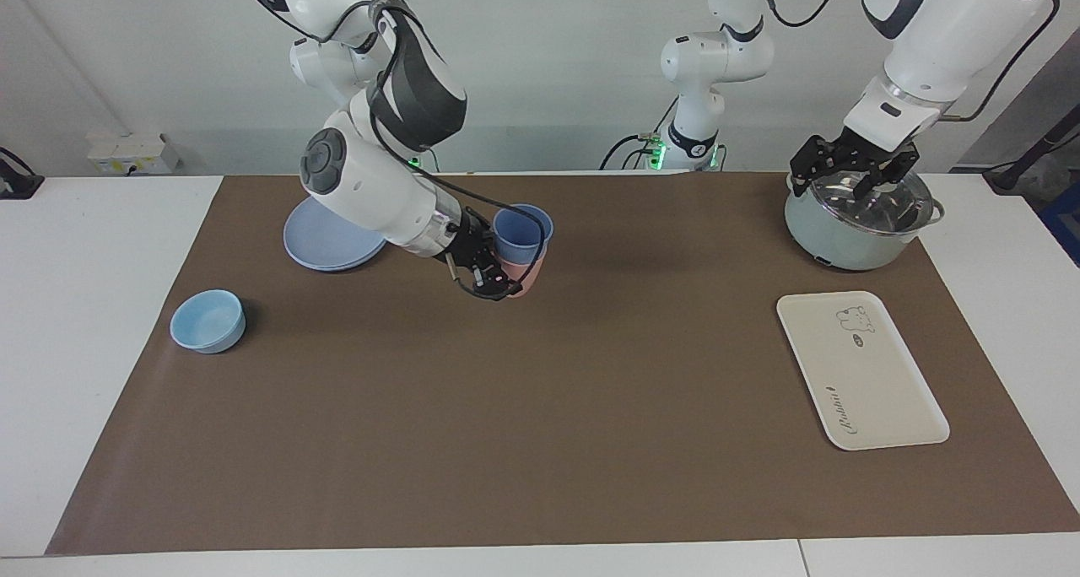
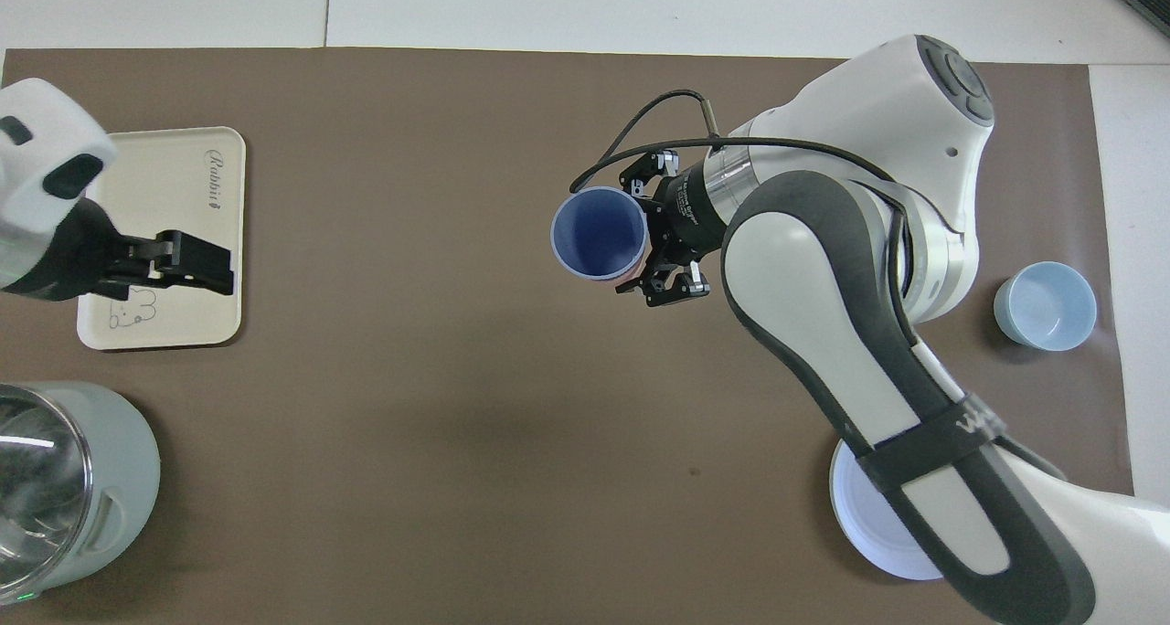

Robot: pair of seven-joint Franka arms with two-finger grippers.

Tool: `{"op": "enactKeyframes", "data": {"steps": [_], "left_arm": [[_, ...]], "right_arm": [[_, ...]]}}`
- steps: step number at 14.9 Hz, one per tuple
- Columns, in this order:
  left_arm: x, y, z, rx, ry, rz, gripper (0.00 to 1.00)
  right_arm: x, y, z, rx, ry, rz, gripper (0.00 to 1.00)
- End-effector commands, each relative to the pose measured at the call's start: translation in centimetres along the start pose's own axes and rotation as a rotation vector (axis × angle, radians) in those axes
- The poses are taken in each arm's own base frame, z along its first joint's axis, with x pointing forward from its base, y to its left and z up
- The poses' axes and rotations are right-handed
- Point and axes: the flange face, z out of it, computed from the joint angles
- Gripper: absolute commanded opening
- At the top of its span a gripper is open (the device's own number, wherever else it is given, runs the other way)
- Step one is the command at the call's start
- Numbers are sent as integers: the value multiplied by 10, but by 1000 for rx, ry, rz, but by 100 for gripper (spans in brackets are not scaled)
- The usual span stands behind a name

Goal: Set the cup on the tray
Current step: 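Lift the stacked cups toward the center with the right gripper, then reach the left gripper to the blue cup held by the right gripper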

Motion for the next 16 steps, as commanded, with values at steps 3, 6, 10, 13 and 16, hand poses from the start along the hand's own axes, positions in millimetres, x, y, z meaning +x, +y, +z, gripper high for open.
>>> {"op": "enactKeyframes", "data": {"steps": [3,6,10,13,16], "left_arm": [[-43,127,11,-117,126,-218,100],[-54,182,15,-288,237,-378,100],[-47,195,25,-426,304,-444,100],[-46,212,39,-436,303,-426,99],[-47,232,55,-456,297,-434,79]], "right_arm": [[1,3,-1,28,21,20,0],[0,4,0,27,22,19,0],[0,4,1,22,23,18,0],[1,4,0,20,23,18,0],[1,4,0,18,23,18,0]]}}
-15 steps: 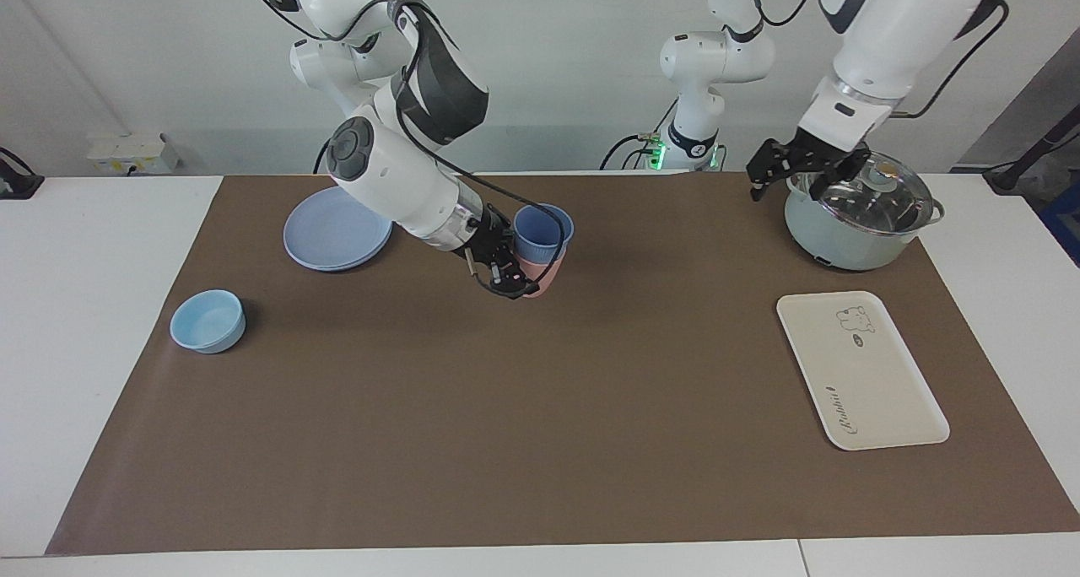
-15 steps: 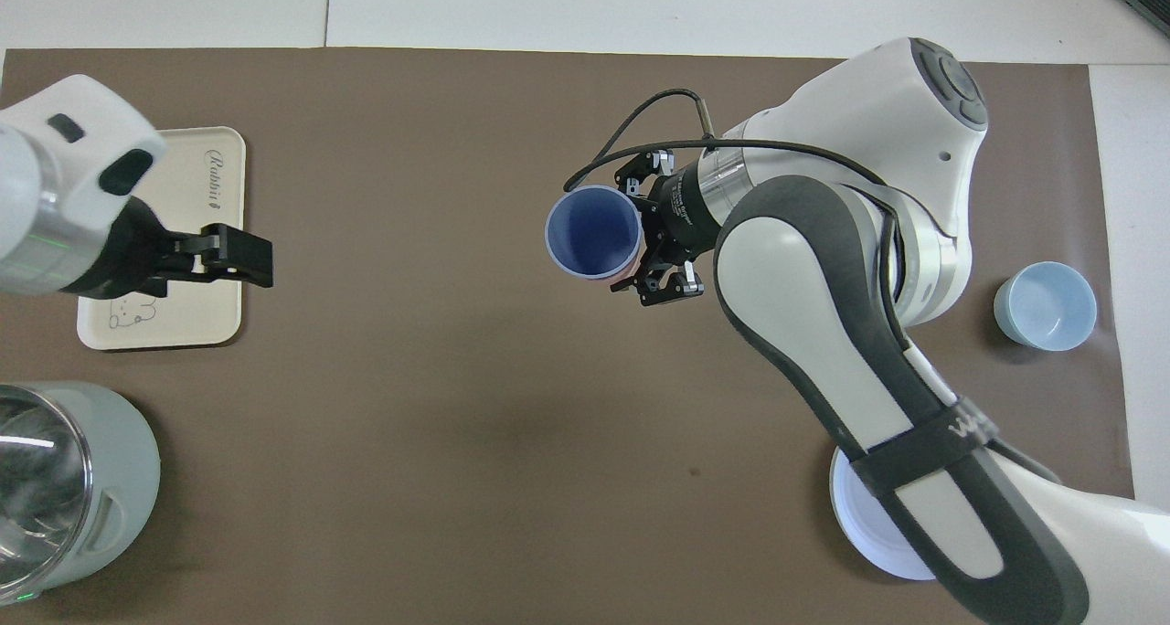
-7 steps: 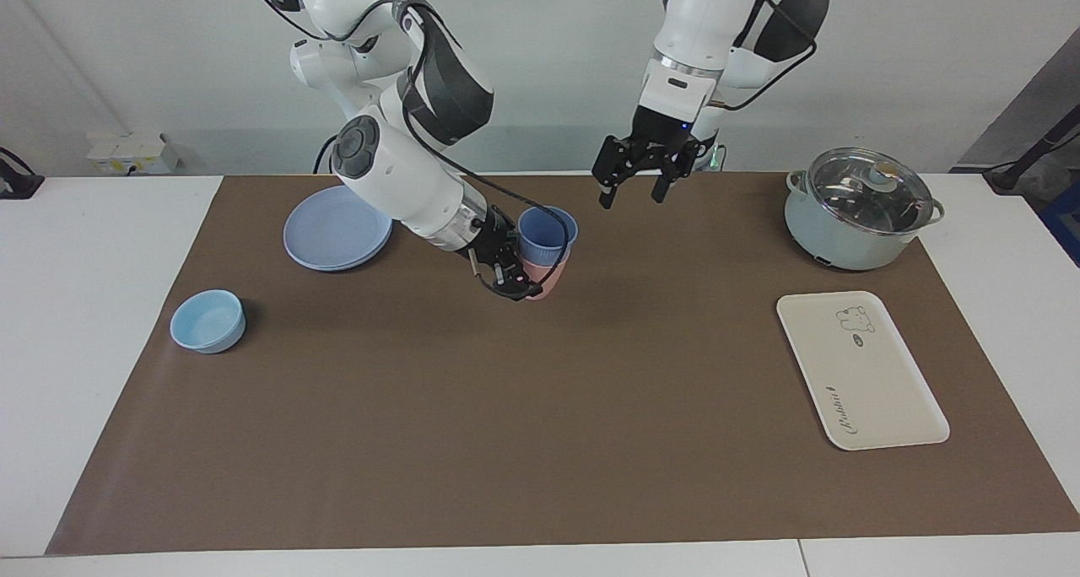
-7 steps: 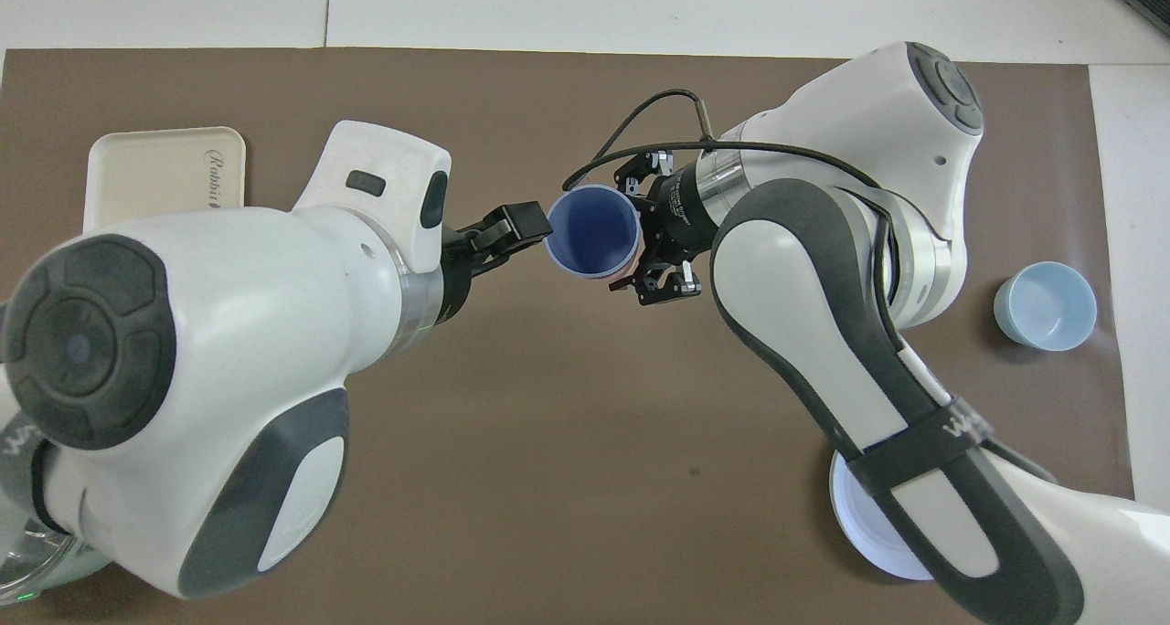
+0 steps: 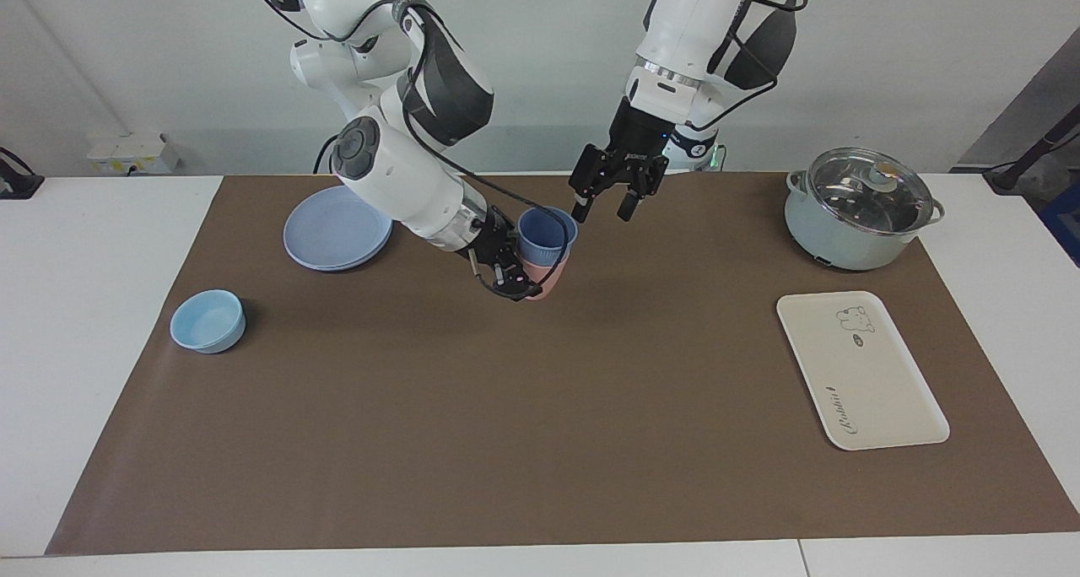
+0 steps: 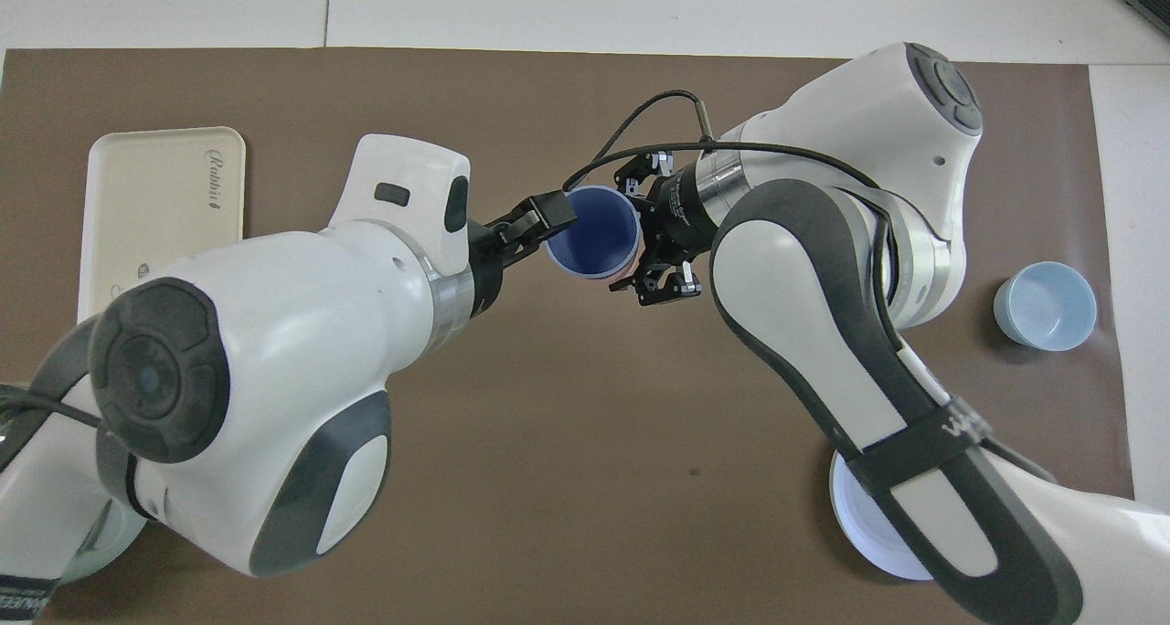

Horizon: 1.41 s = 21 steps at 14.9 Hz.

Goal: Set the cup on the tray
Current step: 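Reach the left gripper to the blue cup held by the right gripper, then pull the blue cup off with the left gripper while the right gripper withdraws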

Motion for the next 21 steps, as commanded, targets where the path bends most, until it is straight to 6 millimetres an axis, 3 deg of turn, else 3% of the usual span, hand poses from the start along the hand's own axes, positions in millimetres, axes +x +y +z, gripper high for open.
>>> {"op": "enactKeyframes", "data": {"steps": [1,4,5,7,11,17,21], "left_arm": [[-10,4,19,-24,-12,-33,73],[-18,8,22,-24,-19,-21,48],[-18,8,22,-23,-21,-22,36],[-18,9,20,-19,-24,-23,3],[-15,15,8,-3,-31,-44,0],[-2,37,-62,24,-65,-42,0],[33,17,-92,91,-63,-68,0]], "right_arm": [[0,4,-4,10,20,10,0],[2,4,-5,12,20,11,0],[1,4,-4,11,20,10,0],[2,4,-5,12,20,9,0],[1,4,-4,11,20,6,0],[2,4,-5,11,20,7,0],[14,0,-12,20,2,34,0]]}}
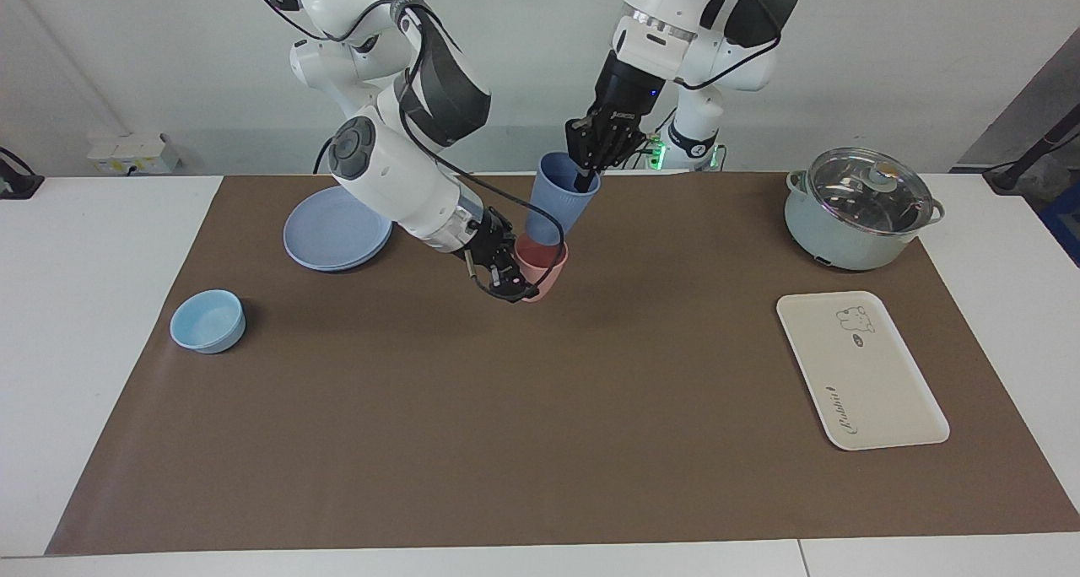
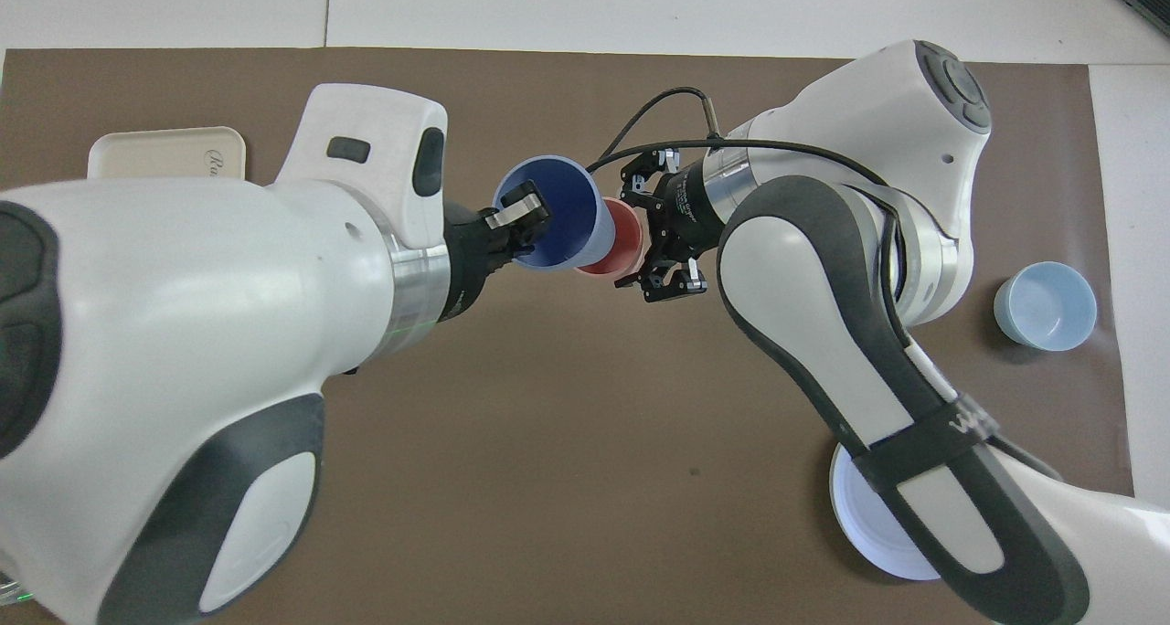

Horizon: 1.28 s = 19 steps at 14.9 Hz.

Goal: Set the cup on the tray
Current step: 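Pull the blue cup off with the left gripper while the right gripper withdraws, then lower the blue cup onto the tray while the right gripper lowers pink cup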

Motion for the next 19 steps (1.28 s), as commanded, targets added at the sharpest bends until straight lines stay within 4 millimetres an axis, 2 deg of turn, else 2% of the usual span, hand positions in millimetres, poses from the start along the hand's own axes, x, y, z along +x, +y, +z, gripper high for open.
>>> {"op": "enactKeyframes", "data": {"steps": [1,3,5,6,8,10,14,15,16,17,18,19], "left_arm": [[28,-21,-15,35,-1,-7,0],[63,-63,-11,75,4,39,0],[92,-120,0,125,0,123,0],[111,-150,3,142,6,163,0],[147,-203,14,175,6,240,0],[183,-259,18,199,24,300,0],[256,-370,42,247,25,406,0],[272,-393,50,256,49,419,0],[286,-407,66,260,69,408,0],[294,-420,89,265,81,403,0],[299,-428,103,268,92,396,0],[302,-440,103,272,90,384,0]], "right_arm": [[20,-1,-14,19,-8,49,0],[54,-3,-23,38,-56,122,0],[120,-1,-35,54,-101,184,0],[145,4,-36,54,-103,152,0],[207,17,-42,63,-102,149,0],[263,26,-48,95,-94,222,0],[334,34,-45,121,-88,228,0],[354,37,-45,121,-92,221,0],[371,40,-52,133,-91,214,0],[384,40,-49,133,-94,209,0],[392,40,-51,141,-88,210,0],[397,40,-55,147,-85,214,0]]}}
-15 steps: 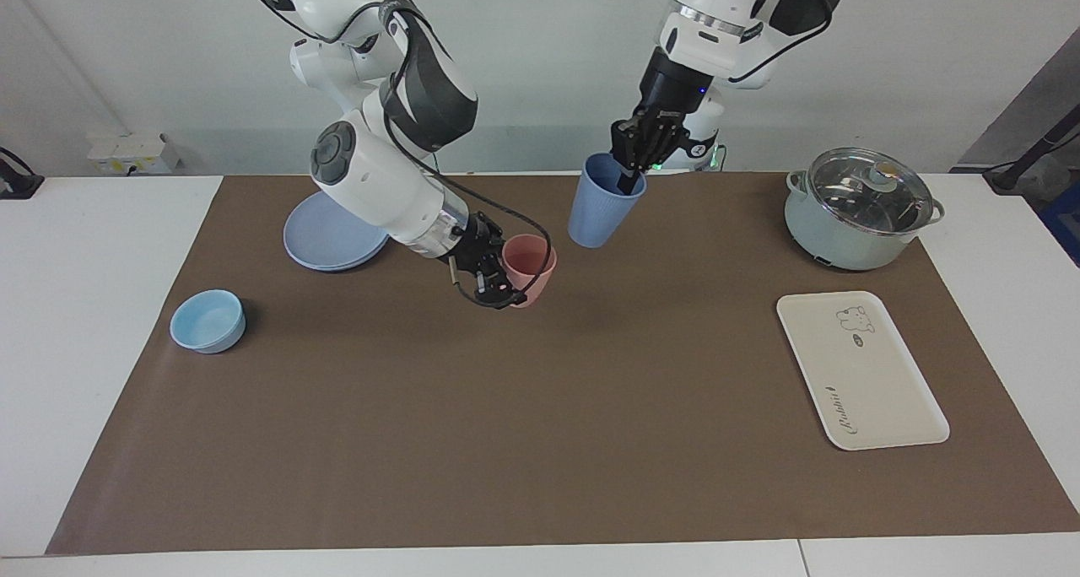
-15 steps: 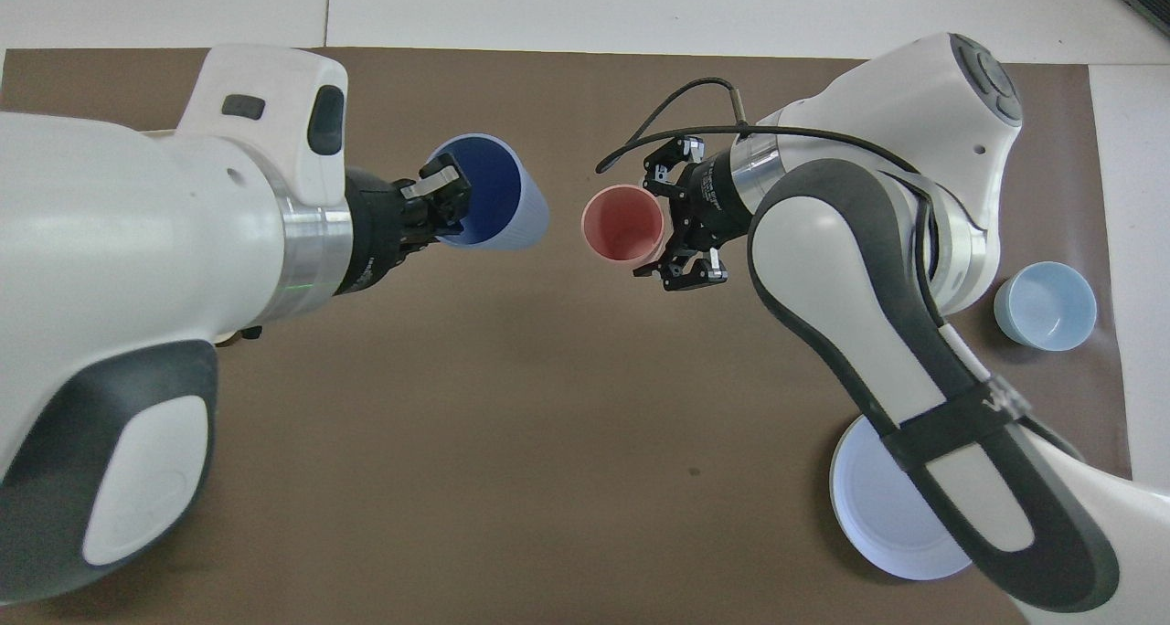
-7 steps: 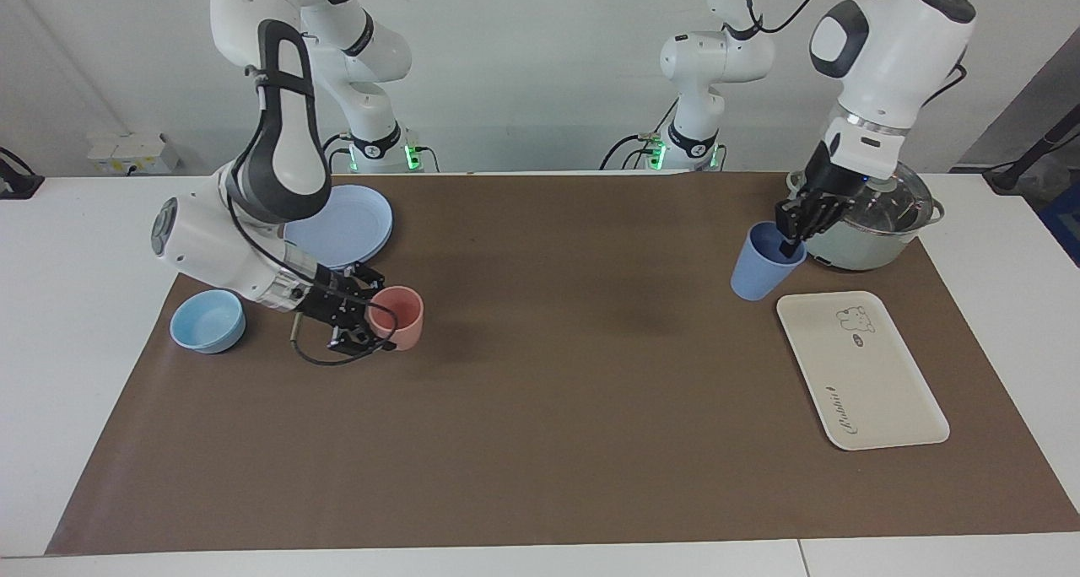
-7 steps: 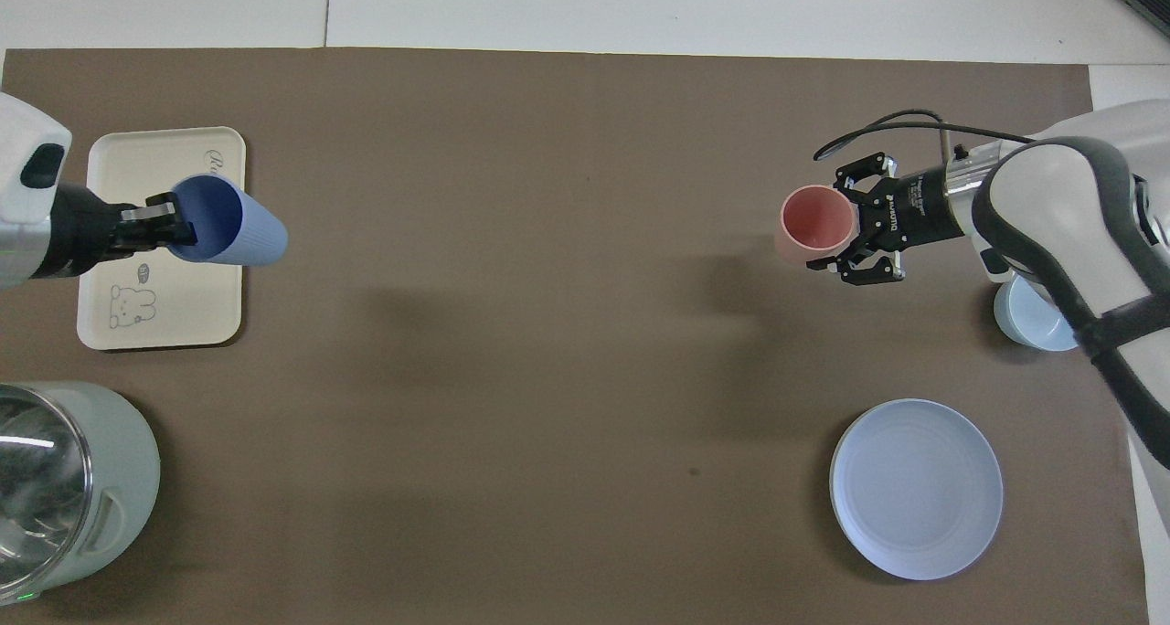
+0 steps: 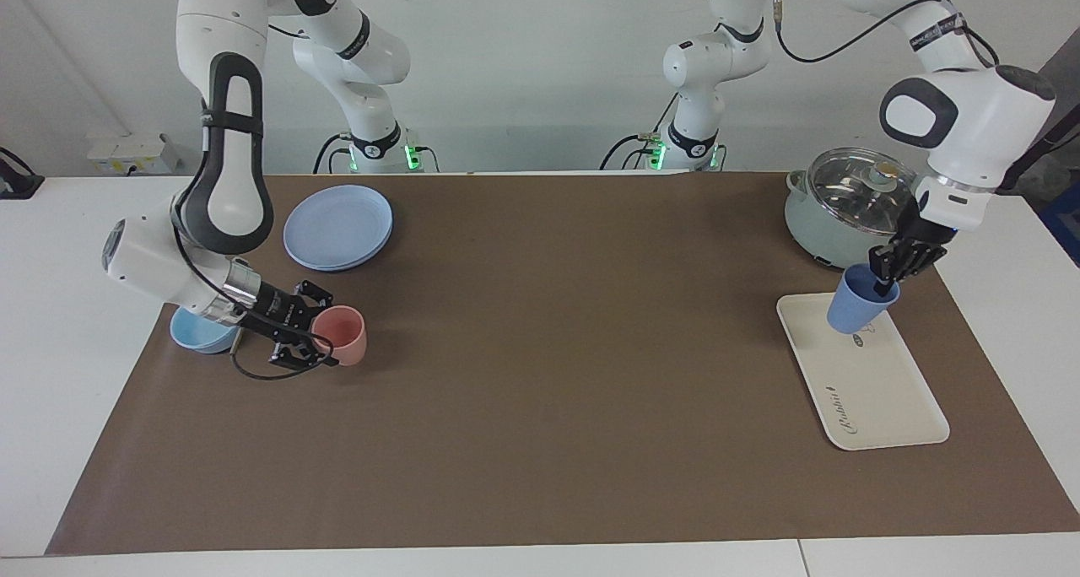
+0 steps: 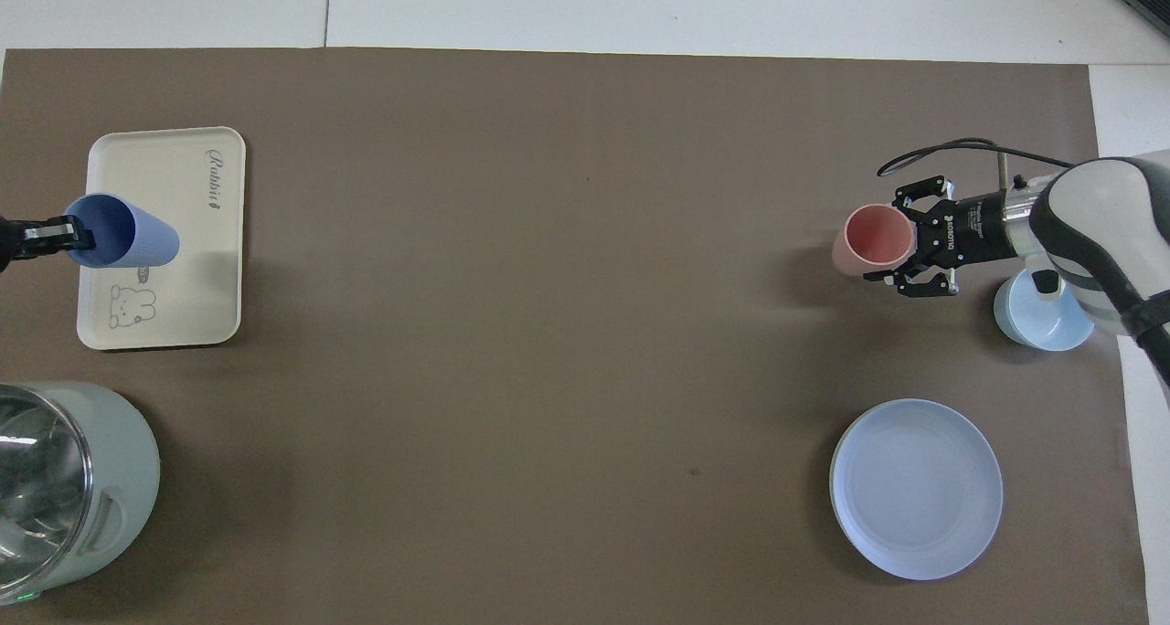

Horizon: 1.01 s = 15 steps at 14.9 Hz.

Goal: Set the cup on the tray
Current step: 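Lower the blue cup onto the tray while the right gripper lowers pink cup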

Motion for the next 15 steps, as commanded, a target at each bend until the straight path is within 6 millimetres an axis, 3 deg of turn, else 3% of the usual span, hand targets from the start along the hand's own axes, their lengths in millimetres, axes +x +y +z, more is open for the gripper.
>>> {"op": "enactKeyframes", "data": {"steps": [1,4,5,7,8,9,10,12,15], "left_arm": [[0,-22,21,-3,8,12,0],[-15,-28,36,-4,-22,79,0],[-15,-22,39,-6,-24,90,7],[-11,-20,36,-8,-23,93,100],[-7,-19,31,-9,-17,95,100],[-3,-16,21,-13,-16,102,100],[5,-10,0,-24,-26,111,100],[27,13,-45,-51,-90,166,100],[32,63,-85,30,-162,311,100]], "right_arm": [[12,-7,-4,32,-17,-10,0],[15,-7,0,29,-19,-18,0],[14,-6,3,24,-21,-32,0],[16,-2,8,14,-27,-73,0],[17,-1,8,18,-23,-79,4],[23,1,9,28,-13,-78,60],[21,1,9,41,0,-80,84],[16,0,5,49,12,-94,98],[-1,0,-16,65,52,-149,99]]}}
